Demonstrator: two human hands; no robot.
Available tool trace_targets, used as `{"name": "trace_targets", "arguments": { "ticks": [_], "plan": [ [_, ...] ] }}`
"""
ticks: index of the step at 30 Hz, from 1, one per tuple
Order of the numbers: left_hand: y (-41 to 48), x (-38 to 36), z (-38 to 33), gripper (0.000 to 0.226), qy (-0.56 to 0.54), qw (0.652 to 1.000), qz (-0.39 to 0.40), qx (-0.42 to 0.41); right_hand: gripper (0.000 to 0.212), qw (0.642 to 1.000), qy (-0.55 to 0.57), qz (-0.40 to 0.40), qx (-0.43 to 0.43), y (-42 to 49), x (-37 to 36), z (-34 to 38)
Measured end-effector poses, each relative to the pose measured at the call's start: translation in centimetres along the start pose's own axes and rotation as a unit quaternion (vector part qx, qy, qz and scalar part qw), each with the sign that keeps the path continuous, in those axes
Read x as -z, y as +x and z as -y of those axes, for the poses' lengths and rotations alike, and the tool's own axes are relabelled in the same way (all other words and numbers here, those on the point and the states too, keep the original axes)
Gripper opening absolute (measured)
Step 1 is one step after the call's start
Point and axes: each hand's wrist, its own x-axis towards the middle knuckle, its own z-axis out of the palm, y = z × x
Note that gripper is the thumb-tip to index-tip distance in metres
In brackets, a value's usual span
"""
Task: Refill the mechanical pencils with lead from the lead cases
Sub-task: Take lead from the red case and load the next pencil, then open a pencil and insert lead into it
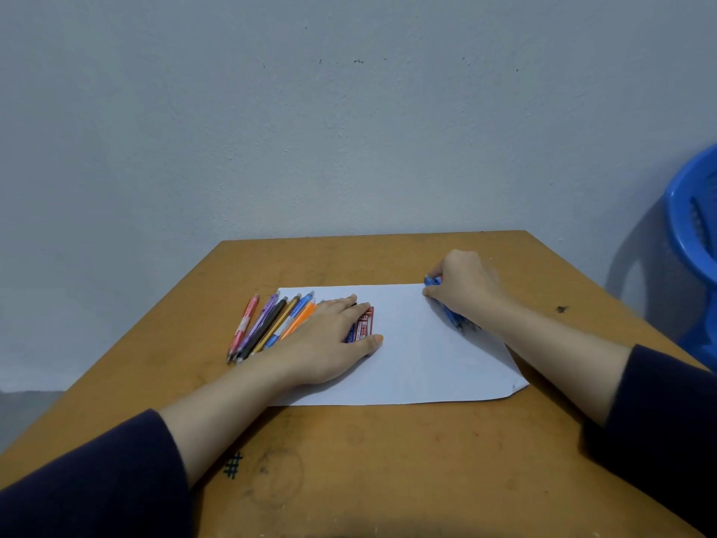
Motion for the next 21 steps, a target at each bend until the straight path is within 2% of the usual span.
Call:
{"name": "trace_targets", "arguments": {
  "ticks": [3, 7, 11, 15, 18, 21],
  "plan": [
    [0.0, 0.0, 0.0, 0.067, -0.002, 1.000, -0.001, -0.001, 0.020, 1.000, 0.015, -0.001, 0.007, -0.4, 0.2, 0.5],
    [0.1, -0.1, 0.2, 0.067, -0.035, 0.999, -0.022, -0.005, 0.036, 0.997, 0.064, 0.015, 0.038, -1.4, 0.4, 1.6],
    [0.1, 0.9, 0.4, 0.056, -0.111, 0.990, -0.090, -0.004, 0.037, 0.987, 0.109, 0.042, 0.111, -3.1, 0.7, 3.5],
    [0.2, 3.0, 2.1, 0.042, -0.077, 0.985, -0.152, -0.005, 0.041, 0.969, 0.146, 0.091, 0.179, -4.6, 0.3, 4.7],
    [0.1, 4.5, 4.2, 0.042, -0.057, 0.992, -0.109, 0.015, 0.056, 0.955, 0.154, 0.143, 0.208, -5.5, 0.0, 5.1],
    [0.3, 5.3, 6.3, 0.060, -0.041, 0.999, -0.015, 0.026, 0.069, 0.947, 0.130, 0.174, 0.236, -6.1, -0.2, 5.3]
  ]
}}
